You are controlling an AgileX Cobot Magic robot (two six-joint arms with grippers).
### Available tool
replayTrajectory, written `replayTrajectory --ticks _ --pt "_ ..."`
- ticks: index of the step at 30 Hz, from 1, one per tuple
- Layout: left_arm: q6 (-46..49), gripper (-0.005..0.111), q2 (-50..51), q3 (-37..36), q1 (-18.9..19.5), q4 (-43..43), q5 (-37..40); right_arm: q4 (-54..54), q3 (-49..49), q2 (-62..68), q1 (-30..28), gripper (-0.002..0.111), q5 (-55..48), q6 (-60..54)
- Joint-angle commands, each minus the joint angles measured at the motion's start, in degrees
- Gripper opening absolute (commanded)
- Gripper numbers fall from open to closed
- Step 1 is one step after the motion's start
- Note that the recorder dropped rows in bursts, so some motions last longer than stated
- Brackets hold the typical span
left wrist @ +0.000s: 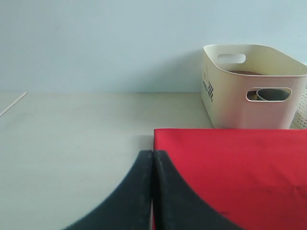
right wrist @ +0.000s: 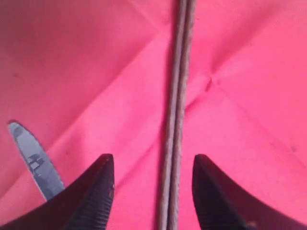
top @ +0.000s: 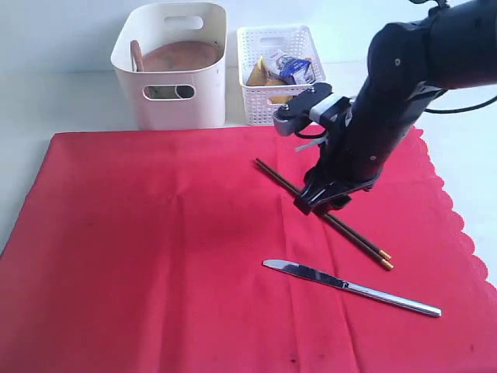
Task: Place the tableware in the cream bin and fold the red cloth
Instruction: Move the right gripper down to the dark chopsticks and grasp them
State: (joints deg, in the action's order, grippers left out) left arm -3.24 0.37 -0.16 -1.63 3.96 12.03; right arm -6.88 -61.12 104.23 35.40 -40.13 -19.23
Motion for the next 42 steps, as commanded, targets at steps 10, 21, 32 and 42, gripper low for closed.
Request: replayTrajectory --ticks 10,21,32,42 --pt "0.0 0.001 -0.4 0.2 -0.2 -0.1 -0.2 -0.2 0.8 1.8 -1.4 0.048 3.7 0.3" --pt "0.0 0.001 -0.4 0.2 -0.2 -0.1 -0.2 -0.2 0.8 10.2 -1.4 0.037 8.6 -0.2" --pt "0.0 0.001 -0.4 0.2 -0.2 -0.1 -0.2 -0.2 0.8 11.0 -1.4 0.000 8.6 -0.2" --pt "0.0 0.001 -0.4 0.2 -0.2 -0.1 -0.2 -0.2 0.7 8.1 -1.4 0.000 8.0 -0.2"
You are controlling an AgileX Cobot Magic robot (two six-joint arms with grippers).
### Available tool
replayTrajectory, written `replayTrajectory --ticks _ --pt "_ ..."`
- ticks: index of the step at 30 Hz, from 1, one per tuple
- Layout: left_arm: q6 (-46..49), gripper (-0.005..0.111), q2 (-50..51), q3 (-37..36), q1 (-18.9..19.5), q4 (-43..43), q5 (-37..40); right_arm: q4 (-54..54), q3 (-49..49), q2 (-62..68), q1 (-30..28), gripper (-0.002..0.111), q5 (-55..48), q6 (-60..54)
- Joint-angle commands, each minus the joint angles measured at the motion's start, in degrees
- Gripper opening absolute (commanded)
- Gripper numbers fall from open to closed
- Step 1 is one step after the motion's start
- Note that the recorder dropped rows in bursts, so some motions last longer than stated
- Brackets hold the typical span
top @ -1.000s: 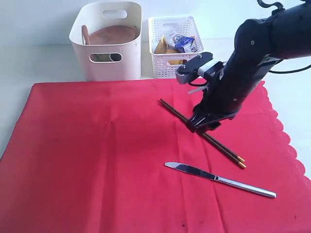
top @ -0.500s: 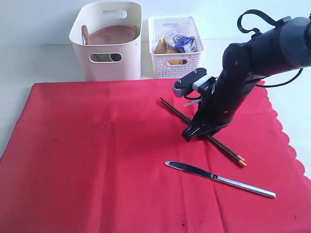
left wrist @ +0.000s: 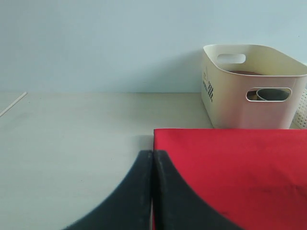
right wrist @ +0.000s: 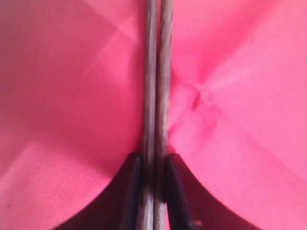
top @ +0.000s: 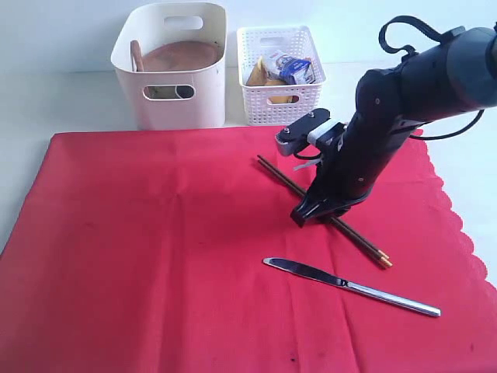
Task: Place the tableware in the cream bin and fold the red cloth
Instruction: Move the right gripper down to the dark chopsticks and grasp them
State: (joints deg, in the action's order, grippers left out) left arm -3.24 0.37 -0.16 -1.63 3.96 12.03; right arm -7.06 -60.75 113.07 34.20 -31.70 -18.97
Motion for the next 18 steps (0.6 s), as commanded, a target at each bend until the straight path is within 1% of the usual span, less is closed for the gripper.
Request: replayTrajectory --ticks 1,6,13,18 --pt "0.0 0.001 -0.4 0.2 -0.2 -0.1 -0.2 0.0 0.3 -1.2 -0.2 0.000 -0.4 -0.4" --pt "0.0 0.001 -0.4 0.2 -0.2 -0.1 -0.2 0.8 0.3 -3.3 -0.2 0.000 -1.0 -2.5" --pt "0.0 0.001 -0.4 0.2 -0.2 -0.1 -0.2 0.9 0.3 -5.4 -0.2 0.000 -0.9 -2.6" --pt "0.0 0.001 -0.4 0.2 -0.2 -0.1 -0.2 -2.1 0.3 -8.2 -0.2 0.000 2.8 -2.5"
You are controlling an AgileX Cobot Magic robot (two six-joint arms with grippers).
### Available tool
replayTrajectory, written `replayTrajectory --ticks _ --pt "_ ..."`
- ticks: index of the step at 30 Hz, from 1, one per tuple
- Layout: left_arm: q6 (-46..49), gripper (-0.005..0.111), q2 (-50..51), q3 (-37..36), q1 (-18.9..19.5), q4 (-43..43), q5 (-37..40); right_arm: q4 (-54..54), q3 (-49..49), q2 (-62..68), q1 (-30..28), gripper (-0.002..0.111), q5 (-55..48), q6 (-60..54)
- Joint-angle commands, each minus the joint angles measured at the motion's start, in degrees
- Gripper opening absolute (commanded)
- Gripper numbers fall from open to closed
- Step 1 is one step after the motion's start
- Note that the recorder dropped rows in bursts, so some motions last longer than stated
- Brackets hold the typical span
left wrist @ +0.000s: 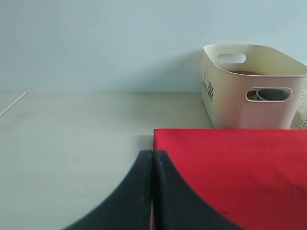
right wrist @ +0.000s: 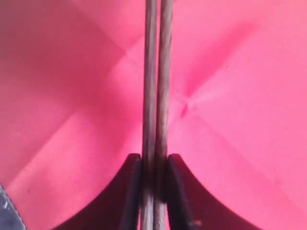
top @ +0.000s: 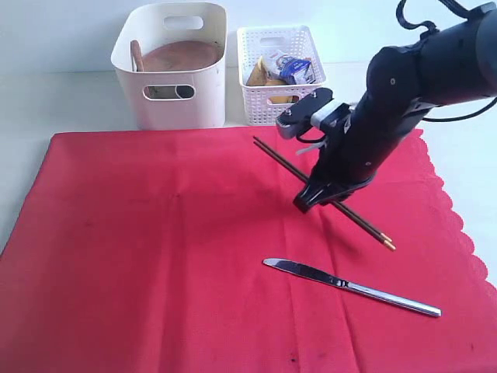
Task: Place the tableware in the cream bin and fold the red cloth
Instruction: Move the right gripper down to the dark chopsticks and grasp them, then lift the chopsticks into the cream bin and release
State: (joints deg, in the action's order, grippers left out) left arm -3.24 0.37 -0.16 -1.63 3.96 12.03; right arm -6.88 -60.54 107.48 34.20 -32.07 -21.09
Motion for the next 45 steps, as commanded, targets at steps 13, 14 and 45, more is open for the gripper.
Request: replayTrajectory --ticks 13,14,45 --pt "0.0 0.001 -0.4 0.2 -0.2 -0.1 -0.2 -44.5 0.1 -4.6 -0.2 0.000 6.6 -40.0" --pt "0.0 0.001 -0.4 0.2 -0.2 -0.1 -0.2 -51.6 0.1 -4.6 -0.2 0.000 6.8 -46.0" --pt "0.0 0.001 -0.4 0.2 -0.2 -0.1 -0.2 -93.1 -42.3 17.6 -0.2 0.000 -1.4 -78.0"
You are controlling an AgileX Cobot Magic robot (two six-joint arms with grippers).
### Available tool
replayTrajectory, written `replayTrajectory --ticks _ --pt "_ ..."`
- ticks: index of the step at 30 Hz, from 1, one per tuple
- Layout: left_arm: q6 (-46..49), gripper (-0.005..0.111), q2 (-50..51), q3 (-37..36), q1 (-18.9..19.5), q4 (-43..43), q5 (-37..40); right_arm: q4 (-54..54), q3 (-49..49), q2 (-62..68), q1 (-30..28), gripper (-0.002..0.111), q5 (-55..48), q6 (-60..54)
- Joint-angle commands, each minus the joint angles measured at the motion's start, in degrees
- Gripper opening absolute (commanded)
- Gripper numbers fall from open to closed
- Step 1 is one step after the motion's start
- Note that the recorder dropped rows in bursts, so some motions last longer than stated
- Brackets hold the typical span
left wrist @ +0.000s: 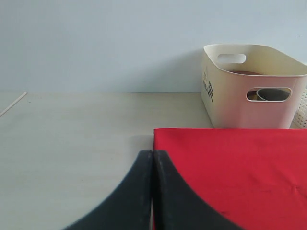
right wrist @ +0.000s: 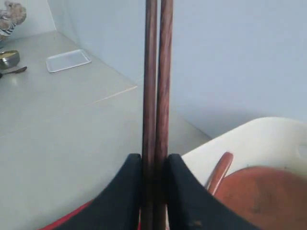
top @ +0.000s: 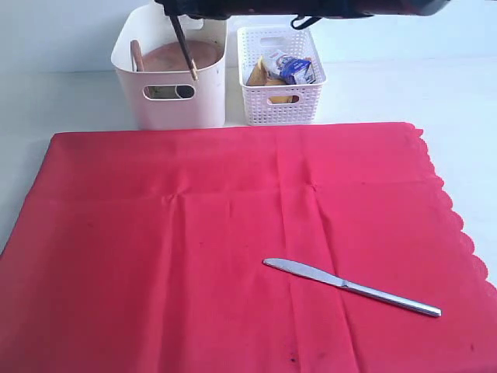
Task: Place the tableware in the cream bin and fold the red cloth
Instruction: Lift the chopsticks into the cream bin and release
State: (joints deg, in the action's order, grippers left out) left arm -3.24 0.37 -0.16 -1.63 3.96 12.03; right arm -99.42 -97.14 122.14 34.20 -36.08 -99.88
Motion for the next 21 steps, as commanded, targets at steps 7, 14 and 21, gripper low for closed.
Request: replayTrajectory --ticks 7,14,21 --pt "0.0 0.001 -0.4 0.2 -0.2 -0.1 -0.2 -0.5 -19.0 12.9 -0.2 0.000 6.0 6.0" --pt "0.0 0.001 -0.4 0.2 -0.2 -0.1 -0.2 -0.5 -26.6 20.2 -0.2 0.000 6.5 8.7" --pt "0.0 0.001 -0.4 0.2 -0.2 -0.1 -0.2 -0.5 -26.6 22.6 -0.2 0.000 15.3 16.2"
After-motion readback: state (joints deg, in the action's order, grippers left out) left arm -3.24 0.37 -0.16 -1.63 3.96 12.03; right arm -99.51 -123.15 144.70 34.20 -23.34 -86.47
